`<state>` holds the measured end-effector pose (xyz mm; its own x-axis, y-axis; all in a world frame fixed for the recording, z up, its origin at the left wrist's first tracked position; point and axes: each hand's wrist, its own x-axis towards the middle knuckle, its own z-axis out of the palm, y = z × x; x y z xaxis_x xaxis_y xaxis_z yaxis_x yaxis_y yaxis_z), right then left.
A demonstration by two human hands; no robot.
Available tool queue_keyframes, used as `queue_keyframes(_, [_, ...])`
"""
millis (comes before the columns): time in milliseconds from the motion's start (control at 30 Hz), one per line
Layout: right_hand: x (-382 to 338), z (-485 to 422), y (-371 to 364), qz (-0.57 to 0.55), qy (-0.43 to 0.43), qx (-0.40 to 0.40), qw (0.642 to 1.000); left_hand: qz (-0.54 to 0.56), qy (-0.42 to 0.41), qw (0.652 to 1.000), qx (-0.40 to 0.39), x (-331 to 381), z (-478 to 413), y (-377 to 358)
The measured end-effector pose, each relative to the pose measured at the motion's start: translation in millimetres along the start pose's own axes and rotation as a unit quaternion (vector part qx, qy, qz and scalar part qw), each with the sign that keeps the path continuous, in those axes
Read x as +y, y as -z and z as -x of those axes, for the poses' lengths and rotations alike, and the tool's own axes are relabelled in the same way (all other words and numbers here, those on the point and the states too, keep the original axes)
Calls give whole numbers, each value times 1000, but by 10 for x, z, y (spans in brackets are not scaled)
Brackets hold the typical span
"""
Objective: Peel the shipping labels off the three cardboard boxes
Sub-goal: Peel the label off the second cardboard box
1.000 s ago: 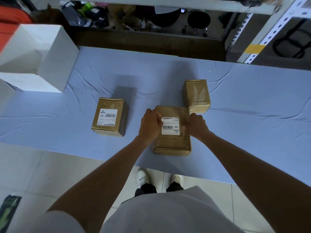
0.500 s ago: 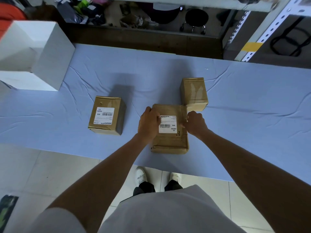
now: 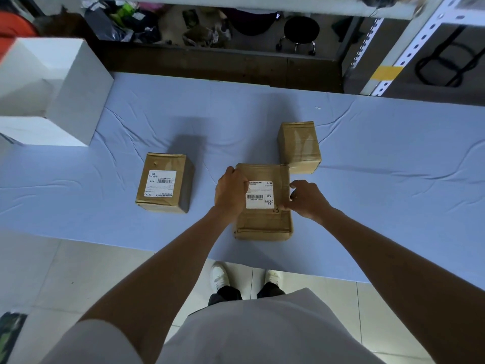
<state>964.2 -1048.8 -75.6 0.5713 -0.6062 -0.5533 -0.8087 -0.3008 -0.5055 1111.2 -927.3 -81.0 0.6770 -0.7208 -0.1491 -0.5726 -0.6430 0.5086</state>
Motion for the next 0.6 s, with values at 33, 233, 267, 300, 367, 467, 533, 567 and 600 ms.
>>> queue_keyframes(33, [39,16,-8,-10,5,0,1000,1,0,1000,0,0,0,-2])
queue_keyframes(233, [138,85,-52,-65,27,-5,998,8,-3,1000,7,-11,13,-19])
queue_keyframes(267, [140,89,-50,-69,27,-5,997,9,-3,1000,8,-11,17,-22])
queue_keyframes(300, [134,92,-49,-73,28,-5,997,8,-5,1000,9,-9,18,-23])
queue_keyframes(367, [121,98,-51,-77,30,-6,997,7,-5,1000,7,-2,18,-23])
queue_keyframes(467, [120,100,-53,-75,31,-3,997,12,-2,1000,3,-5,8,-21])
queue_keyframes(533, [124,98,-50,-78,33,0,996,23,4,1000,-1,-7,-1,-15])
queue_keyframes(567, [126,97,-49,-78,33,1,996,27,7,1000,-3,-7,-5,-14])
queue_keyframes(600, [127,92,-48,-77,33,2,996,28,10,1000,-4,-5,-8,-10])
